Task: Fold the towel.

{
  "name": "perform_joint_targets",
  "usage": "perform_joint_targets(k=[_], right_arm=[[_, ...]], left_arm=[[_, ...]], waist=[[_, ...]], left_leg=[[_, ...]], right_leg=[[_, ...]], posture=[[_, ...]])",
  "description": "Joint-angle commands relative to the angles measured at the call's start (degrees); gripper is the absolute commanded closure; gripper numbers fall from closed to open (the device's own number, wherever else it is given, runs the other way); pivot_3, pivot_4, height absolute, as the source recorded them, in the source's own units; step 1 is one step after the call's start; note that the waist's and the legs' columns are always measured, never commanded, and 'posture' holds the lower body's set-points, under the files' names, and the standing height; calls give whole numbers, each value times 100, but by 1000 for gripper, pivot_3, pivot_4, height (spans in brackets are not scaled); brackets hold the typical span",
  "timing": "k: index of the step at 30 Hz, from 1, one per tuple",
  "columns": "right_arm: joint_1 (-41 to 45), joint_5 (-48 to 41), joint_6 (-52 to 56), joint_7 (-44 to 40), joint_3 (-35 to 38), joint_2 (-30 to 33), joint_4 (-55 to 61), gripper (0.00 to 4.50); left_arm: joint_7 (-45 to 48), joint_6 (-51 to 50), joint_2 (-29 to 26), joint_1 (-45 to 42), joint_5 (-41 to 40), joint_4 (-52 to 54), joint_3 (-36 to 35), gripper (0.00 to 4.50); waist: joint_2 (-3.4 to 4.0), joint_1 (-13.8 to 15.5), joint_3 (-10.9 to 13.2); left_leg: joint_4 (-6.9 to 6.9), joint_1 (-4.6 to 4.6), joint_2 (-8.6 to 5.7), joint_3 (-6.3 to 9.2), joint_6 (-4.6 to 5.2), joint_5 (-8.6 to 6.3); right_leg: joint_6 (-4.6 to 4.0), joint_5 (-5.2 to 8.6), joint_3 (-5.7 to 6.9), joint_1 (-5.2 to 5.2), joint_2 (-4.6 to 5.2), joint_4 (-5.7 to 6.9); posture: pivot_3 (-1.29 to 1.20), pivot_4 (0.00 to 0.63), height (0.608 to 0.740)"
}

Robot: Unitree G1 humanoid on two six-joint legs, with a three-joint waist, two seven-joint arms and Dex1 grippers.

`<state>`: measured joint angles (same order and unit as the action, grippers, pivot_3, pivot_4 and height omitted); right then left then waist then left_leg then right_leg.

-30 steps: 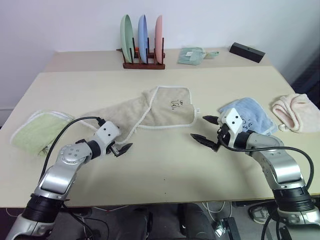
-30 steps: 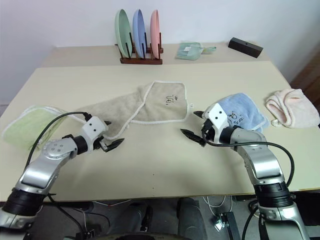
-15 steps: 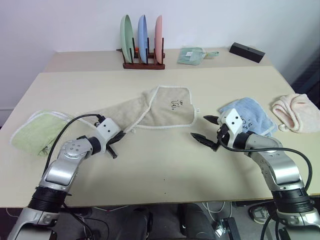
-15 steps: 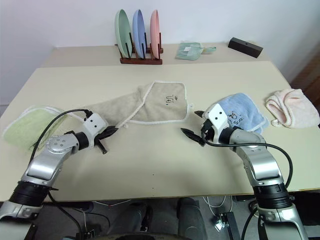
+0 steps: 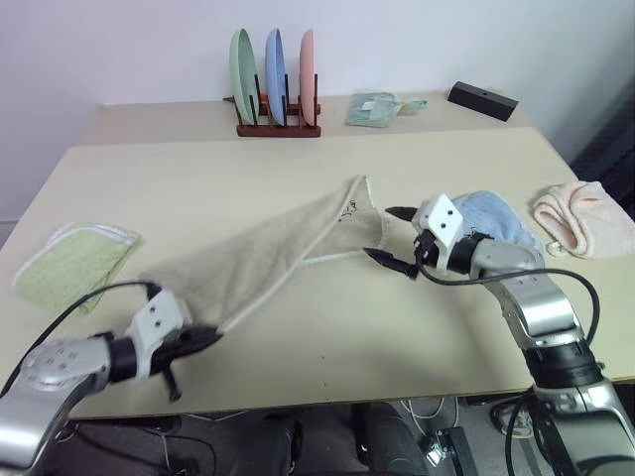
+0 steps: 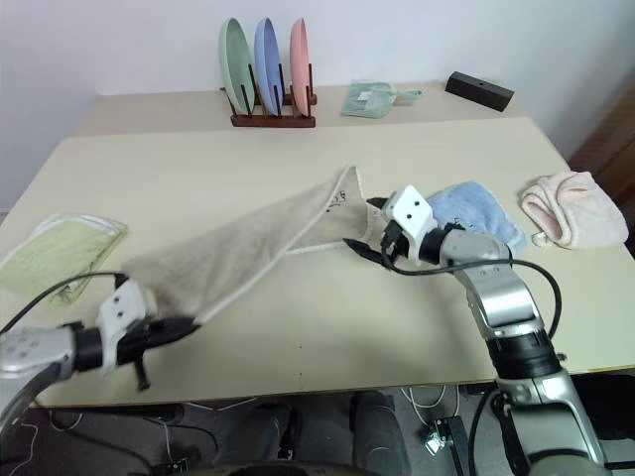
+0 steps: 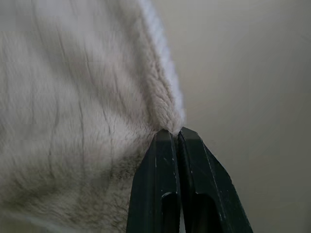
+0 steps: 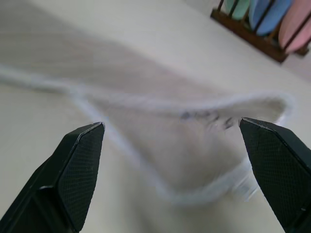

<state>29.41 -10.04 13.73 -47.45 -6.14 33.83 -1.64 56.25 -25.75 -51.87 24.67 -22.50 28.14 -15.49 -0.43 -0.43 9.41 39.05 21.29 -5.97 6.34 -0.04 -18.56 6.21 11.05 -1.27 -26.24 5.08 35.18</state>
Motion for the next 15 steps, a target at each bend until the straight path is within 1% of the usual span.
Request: perform_joint_targets(k=[1,5,10,15], right_arm=[[431,497,-638,22,-229,-42,-625,0],[917,1105,-1562,142,-551,-85,-1637,0],[1442,1797,-2609,286,-852,-15,-2760,0],[1915,2463,-3435,833,-1058,-88,-3805,0]], left_arm=[[-190,242,4,86,308,-84,-335,4450],[-525,412,246,-79,449,-293,-381,4450],[-632,437,371,-255,499,-315,-280,4450],[-635,390,403,-375,486,-320,-166,4450]], waist=[[-1,30,0],[1,1,0],[3,-41,2],[4,-51,2]], left_leg=[[1,0,-3,3,0,0],[2,1,-4,3,-9,5],[-1,2,-1,1,-30,17],[-1,2,-1,0,-32,18]], right_leg=[[0,0,2,2,2,0],[0,0,4,-1,2,1],[0,0,1,-7,0,2],[0,0,0,-9,-1,2]], posture=[[0,150,721],[0,150,721],[0,150,721],[0,150,721]])
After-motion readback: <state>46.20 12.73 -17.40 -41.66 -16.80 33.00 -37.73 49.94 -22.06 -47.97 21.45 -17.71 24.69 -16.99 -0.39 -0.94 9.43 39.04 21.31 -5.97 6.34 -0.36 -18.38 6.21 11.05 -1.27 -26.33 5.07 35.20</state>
